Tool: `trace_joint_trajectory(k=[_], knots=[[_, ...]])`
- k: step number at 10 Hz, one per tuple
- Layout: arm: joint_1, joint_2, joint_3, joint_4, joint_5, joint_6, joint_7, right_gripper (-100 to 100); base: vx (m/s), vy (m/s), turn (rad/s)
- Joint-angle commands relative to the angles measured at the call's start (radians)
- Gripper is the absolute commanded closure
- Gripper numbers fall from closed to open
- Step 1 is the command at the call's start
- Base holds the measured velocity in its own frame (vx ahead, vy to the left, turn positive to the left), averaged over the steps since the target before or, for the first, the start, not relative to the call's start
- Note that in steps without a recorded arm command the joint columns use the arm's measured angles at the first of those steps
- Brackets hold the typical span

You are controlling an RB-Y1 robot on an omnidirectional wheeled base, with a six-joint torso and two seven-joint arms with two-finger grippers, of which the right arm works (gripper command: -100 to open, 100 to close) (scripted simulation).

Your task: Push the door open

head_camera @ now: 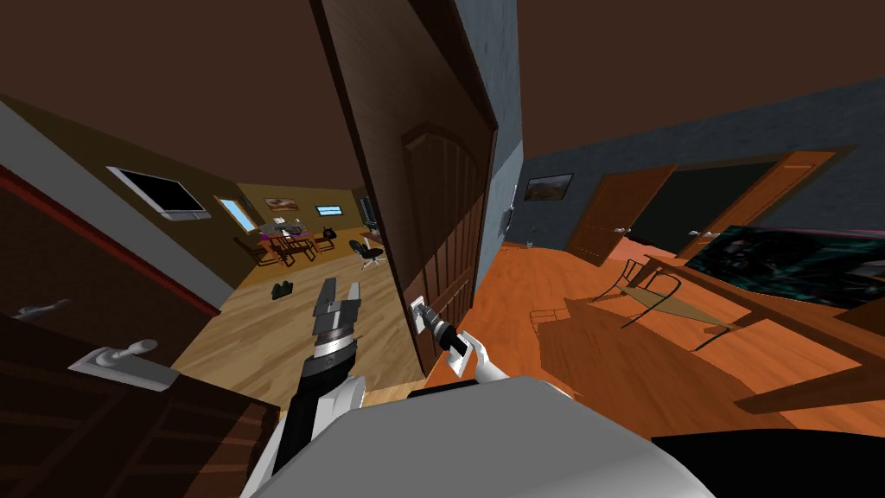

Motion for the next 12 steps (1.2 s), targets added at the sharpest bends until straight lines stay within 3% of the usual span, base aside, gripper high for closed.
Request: trace_joint_trajectory(k=[1, 7, 12], knots=[[0.005, -0.001, -0.014, -0.012, 0.015, -0.003, -0.003, 100, 0.147, 0.155, -0.089], [0.045, 0.005, -0.055, -0.035, 0.077, 0.003, -0.019, 100, 0.113, 0.175, -0.131], [0.085, 0.022, -0.095, -0.058, 0.138, 0.010, -0.035, 100, 0.130, 0.178, -0.158]])
